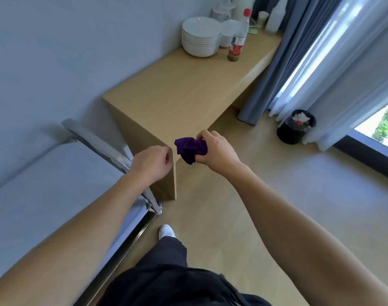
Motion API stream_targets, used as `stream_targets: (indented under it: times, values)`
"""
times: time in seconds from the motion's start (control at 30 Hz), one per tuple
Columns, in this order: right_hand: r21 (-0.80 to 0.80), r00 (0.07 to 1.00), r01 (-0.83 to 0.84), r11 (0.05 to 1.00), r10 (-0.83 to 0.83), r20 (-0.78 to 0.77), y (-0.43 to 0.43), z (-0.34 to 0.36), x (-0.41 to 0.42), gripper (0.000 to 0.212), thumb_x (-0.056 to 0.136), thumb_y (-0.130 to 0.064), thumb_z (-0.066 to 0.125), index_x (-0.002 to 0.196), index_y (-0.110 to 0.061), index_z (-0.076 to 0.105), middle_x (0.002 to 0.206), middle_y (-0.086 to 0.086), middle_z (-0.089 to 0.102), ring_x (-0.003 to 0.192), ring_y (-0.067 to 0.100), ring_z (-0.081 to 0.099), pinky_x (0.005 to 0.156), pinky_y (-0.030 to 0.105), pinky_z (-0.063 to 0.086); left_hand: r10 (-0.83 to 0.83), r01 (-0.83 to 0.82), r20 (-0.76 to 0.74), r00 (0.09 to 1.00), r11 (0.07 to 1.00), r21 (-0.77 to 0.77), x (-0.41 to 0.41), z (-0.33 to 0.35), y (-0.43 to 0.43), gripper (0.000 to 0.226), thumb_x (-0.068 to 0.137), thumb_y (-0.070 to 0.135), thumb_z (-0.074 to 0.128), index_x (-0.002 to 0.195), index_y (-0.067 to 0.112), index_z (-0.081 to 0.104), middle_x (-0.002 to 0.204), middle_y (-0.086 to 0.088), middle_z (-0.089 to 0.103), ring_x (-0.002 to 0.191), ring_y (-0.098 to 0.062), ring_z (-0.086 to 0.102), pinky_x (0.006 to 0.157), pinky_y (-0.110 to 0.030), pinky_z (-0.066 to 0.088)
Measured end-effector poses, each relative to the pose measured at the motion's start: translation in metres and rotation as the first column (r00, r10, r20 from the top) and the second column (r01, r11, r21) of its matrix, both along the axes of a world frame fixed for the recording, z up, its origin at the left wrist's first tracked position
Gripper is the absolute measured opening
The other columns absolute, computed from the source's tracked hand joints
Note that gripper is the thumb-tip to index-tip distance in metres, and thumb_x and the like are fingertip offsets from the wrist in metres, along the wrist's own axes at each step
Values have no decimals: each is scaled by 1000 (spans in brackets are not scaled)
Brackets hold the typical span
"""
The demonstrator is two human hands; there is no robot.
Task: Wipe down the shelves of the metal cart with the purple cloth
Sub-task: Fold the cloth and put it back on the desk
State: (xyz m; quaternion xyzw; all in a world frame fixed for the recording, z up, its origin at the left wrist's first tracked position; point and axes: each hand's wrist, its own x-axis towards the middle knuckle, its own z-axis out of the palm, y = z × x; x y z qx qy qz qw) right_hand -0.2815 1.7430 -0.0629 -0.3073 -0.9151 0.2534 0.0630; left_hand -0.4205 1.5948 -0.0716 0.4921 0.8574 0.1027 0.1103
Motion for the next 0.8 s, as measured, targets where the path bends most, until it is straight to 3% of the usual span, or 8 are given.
stream_targets:
  times: [0.23, 0.37, 0.6, 0.8]
  values:
    - [-2, 988, -144, 990, 144, 53, 57, -2, -100, 50, 75, -30, 76, 117, -24, 50, 103, -1, 52, 93, 19, 53, 72, 36, 55, 79, -78, 19, 997, 996, -50, -84, 3, 48, 16, 92, 28, 48, 83, 19, 56, 74, 5, 55, 66, -16, 57, 59, -35, 53]
    - [-43, 952, -291, 956, 294, 84, 84, -12, -152, 50, 75, -28, 76, 118, -22, 51, 104, 0, 52, 95, 21, 51, 78, 32, 49, 163, -161, 24, 986, 986, -53, -115, -3, 64, 17, 94, 28, 47, 83, 19, 57, 72, 3, 56, 63, -15, 57, 59, -37, 55]
    - [-44, 780, -574, 818, 562, 274, 136, -52, -224, 50, 77, -31, 74, 120, -23, 50, 113, 4, 52, 103, 24, 49, 88, 39, 50, 359, -356, 60, 932, 933, -56, -137, -31, 91, 15, 96, 33, 50, 88, 22, 58, 79, 7, 56, 70, -11, 56, 57, -27, 43]
    - [52, 640, -717, 695, 627, 445, 185, -86, -242, 62, 82, -51, 66, 135, -31, 42, 131, 3, 44, 122, 26, 39, 98, 45, 40, 493, -484, 97, 865, 869, -102, -135, -48, 123, 12, 95, 31, 49, 96, 22, 56, 91, 3, 56, 80, -14, 57, 73, -34, 54]
